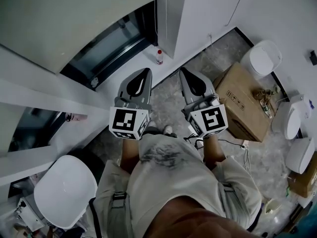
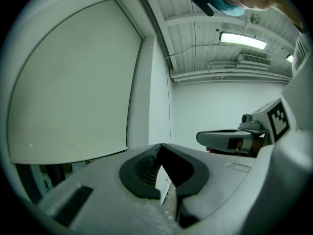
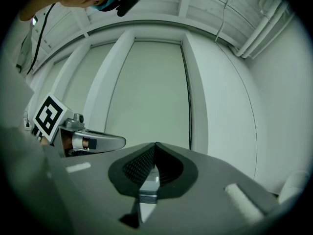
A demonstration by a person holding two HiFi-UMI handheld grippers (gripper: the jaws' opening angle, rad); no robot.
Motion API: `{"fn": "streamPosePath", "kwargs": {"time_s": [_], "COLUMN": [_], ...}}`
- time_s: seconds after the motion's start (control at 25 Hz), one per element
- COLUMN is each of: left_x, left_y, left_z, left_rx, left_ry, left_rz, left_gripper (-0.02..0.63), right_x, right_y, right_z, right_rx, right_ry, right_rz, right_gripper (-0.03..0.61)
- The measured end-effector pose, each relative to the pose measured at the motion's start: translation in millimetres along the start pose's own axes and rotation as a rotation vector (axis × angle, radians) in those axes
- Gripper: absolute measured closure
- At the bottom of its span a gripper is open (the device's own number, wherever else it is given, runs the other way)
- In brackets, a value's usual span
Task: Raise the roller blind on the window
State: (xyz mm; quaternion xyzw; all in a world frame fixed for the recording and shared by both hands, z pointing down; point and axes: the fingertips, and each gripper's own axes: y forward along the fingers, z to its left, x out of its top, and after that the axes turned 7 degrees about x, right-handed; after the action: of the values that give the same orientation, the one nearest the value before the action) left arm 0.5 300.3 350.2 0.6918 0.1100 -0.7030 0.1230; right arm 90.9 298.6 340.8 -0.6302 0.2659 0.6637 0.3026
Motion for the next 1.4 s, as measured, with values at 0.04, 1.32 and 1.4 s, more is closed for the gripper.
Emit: {"fn": "streamPosePath", "kwargs": {"time_s": [0.04,1.32,1.4], "left_x": [2,-1,-1], "left_y": [1,124,128], "left_z": [1,100,103], "left_rx": [0.000,-0.149,-0.152], "left_ry": [0.002,-0.010,-0.013], "left_rz": [-0.003,0.014,0.017], "left_gripper": [0.609,0.608,0.609], "right_x": [0,-6,-5], "right_y": [2,144,148], "right_z": [0,-64,-65], "right_rx": [0.001,-0.126,-0.125], "right_ry": [0.000,-0.038,-0.043], "right_rz": [0.000,0.030,0.027], "right_gripper": [0.569,0.569,0.569]}}
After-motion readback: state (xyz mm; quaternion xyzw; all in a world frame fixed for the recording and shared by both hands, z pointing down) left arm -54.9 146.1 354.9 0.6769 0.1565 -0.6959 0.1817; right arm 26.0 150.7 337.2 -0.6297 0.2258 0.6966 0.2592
